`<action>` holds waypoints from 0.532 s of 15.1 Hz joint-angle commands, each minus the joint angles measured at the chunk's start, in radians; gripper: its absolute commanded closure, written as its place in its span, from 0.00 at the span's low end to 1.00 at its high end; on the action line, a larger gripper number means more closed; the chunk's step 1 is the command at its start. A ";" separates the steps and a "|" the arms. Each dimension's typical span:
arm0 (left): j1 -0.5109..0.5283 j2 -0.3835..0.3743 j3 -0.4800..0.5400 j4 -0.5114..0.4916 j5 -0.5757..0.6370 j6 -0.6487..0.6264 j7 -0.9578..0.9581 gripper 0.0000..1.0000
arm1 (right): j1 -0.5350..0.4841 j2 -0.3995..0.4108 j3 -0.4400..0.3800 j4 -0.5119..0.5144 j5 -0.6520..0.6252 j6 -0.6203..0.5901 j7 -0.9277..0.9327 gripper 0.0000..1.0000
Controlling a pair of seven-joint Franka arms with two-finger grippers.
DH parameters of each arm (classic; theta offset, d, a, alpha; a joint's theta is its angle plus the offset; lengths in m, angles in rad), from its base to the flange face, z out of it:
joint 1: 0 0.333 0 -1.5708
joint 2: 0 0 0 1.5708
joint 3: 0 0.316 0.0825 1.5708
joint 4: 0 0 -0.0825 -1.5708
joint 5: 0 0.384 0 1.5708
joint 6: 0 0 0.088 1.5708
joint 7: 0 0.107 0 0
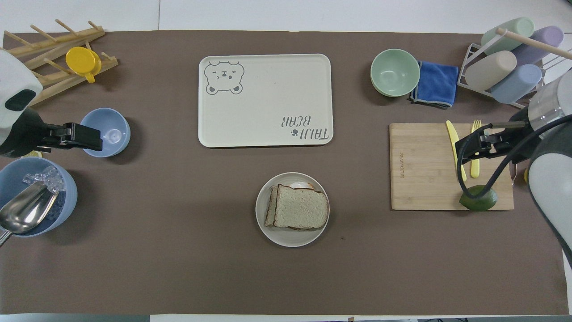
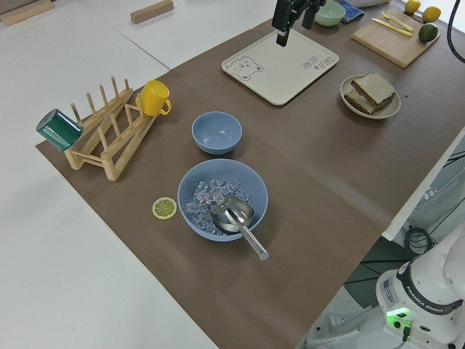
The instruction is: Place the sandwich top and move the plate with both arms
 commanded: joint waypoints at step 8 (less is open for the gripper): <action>0.008 -0.021 -0.003 -0.027 -0.010 0.010 0.009 0.00 | -0.018 -0.003 -0.019 0.020 0.021 -0.026 -0.021 0.00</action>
